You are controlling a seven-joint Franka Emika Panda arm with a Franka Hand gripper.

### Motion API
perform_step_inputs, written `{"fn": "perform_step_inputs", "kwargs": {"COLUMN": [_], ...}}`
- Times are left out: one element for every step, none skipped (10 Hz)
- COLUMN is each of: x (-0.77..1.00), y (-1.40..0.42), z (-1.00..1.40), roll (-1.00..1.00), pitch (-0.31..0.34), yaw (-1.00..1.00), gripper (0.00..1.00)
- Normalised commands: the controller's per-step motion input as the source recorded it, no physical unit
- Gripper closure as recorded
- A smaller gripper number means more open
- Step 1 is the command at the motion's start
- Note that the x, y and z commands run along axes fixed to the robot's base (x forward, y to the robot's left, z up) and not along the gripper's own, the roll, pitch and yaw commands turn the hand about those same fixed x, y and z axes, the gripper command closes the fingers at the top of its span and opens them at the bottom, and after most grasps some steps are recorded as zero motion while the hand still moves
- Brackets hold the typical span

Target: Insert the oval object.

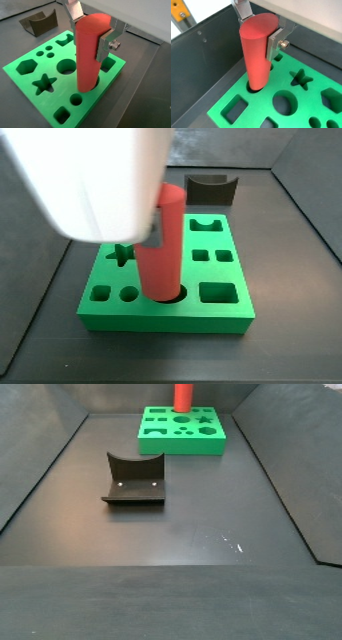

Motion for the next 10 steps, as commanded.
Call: {"fn": "perform_step_inputs", "kwargs": {"x": [0.25,0.30,0.38,0.41,0.28,0.03,0.00,0.20,0.34,0.36], "y": [-0.08,-0.08,-0.06,-0.07,-0.05,-0.01,-0.02,-0.08,-0.06,-0.03], "z": [-0.16,-0.19,-0.25,-0.26,-0.28,-0.28,-0.35,-0.45,-0.46,-0.40], "roll": [0.01,0.00,0.00,0.00,0.00,0.03,0.08,0.05,0.00,0.00], "pitch": [0.074,0.077,0.073,0.057,0.000,0.000,0.000,0.000,0.000,0.000], "yaw": [0.00,0.00,-0.01,-0.02,-0.02,0.00,0.00,0.00,-0.04,-0.04], "gripper": [1.00,1.00,1.00,1.00,1.00,1.00,1.00,1.00,1.00,1.00]}}
